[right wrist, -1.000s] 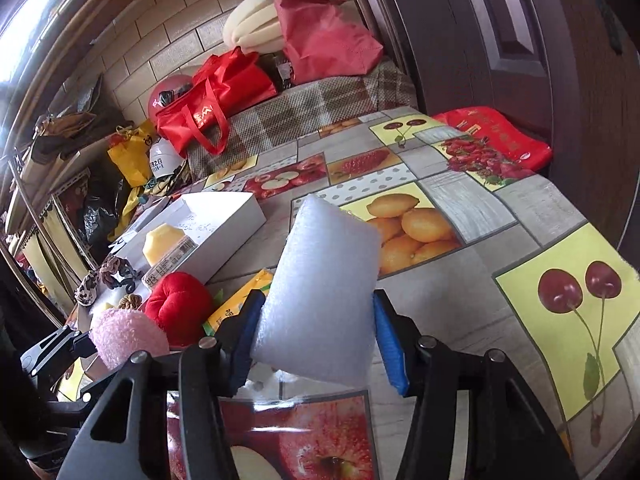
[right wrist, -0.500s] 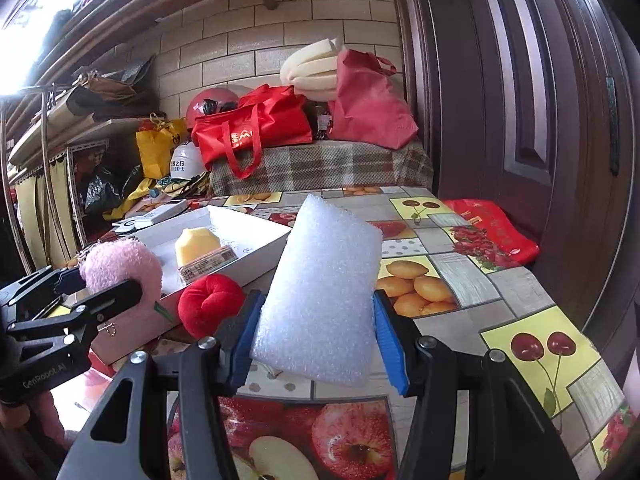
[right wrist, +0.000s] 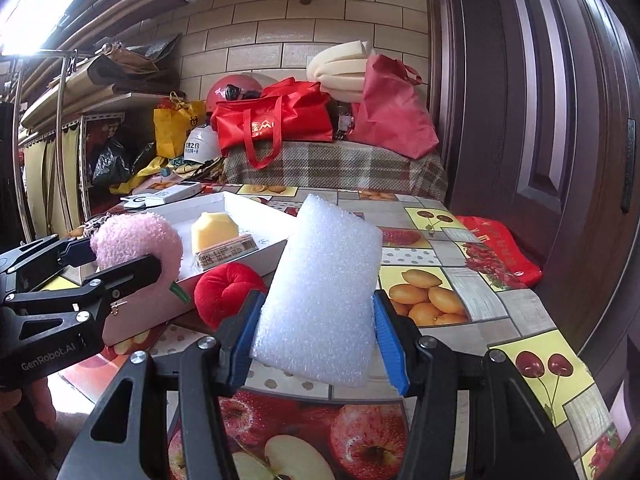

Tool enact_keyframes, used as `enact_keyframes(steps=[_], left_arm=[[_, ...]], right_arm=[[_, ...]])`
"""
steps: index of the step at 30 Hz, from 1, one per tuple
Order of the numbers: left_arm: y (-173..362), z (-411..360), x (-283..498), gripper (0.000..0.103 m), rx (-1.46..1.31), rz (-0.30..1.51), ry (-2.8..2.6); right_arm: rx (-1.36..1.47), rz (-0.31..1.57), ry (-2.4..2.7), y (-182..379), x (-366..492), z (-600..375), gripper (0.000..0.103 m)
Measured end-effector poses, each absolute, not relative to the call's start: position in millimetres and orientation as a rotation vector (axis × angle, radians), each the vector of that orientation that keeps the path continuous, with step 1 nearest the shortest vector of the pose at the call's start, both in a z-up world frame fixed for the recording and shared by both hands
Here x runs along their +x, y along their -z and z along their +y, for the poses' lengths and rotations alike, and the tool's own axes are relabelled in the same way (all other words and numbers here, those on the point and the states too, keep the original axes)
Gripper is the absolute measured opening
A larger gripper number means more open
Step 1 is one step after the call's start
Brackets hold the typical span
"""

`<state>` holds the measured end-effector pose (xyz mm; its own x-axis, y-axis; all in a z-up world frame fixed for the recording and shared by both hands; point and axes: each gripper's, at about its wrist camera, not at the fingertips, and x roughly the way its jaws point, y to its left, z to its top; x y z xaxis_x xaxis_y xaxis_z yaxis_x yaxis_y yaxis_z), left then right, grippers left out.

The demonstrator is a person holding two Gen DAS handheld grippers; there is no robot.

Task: Organize soft objects

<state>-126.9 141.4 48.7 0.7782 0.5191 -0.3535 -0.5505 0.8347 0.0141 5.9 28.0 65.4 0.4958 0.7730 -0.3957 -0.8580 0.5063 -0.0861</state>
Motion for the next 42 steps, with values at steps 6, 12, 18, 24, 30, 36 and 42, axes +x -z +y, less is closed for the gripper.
enact_keyframes(steps=[6,12,18,24,30,36,42], left_arm=[[-48,145,-129,0.055,-0.114,0.349,-0.586],[-48,147,-129,0.055,-0.118,0.348,-0.588],[-48,149,-130,0.055,-0.132,0.346,-0.598],[-49,151,-133,0.055,-0.116,0.337,-0.622],[-49,161,-139,0.056,-0.123,0.333,-0.642],[-50,176,-152,0.056,-0.097,0.32,-0.704],[-48,215,-178,0.056,-0.145,0.31,-0.803]], right_arm=[[-0.309,0.328,-1.026,-64,0,35,0.054],[-0.339,0.315,-1.053,-64,-10,44,0.054],[-0.349,0.314,-1.066,-63,-14,50,0.055],[-0.356,0.317,-1.068,-62,-16,51,0.055],[-0.367,0.315,-1.073,-62,-18,53,0.055],[-0.369,0.316,-1.073,-62,-18,54,0.055],[-0.369,0.317,-1.075,-62,-18,54,0.055]])
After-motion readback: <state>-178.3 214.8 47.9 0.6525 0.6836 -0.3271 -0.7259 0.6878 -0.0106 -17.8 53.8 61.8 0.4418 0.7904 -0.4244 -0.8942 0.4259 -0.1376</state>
